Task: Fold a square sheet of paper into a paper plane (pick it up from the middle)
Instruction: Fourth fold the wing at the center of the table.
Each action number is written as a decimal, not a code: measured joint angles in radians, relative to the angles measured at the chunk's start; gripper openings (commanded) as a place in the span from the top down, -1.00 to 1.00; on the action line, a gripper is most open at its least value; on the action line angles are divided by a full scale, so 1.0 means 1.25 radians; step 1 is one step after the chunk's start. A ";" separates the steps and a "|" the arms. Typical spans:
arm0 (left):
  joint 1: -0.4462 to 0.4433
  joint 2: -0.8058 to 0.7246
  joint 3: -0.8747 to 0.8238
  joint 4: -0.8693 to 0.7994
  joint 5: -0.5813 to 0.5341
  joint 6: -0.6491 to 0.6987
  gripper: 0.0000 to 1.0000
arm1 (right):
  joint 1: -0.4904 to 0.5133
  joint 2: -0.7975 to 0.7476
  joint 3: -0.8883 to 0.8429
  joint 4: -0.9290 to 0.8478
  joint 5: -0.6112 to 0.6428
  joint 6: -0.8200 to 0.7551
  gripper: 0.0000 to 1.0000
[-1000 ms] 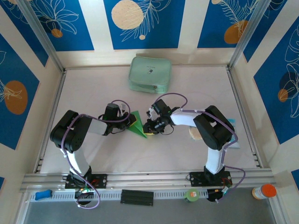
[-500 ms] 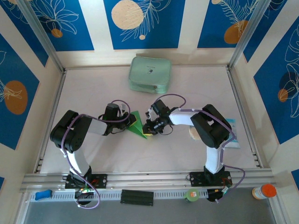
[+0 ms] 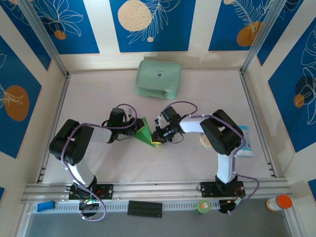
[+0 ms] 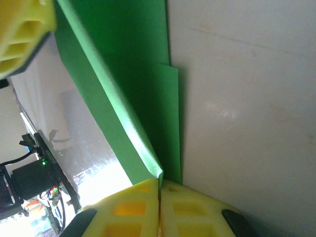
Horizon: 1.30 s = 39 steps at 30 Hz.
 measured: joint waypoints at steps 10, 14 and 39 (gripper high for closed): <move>0.000 -0.016 -0.038 0.037 0.012 -0.001 0.55 | -0.009 0.002 -0.011 0.024 -0.024 0.009 0.85; -0.001 -0.001 -0.051 0.061 0.021 -0.004 0.57 | -0.010 0.003 -0.011 0.025 -0.027 0.015 0.85; -0.006 0.071 -0.031 0.094 0.023 -0.037 0.56 | -0.017 -0.049 -0.053 0.041 -0.016 0.030 0.43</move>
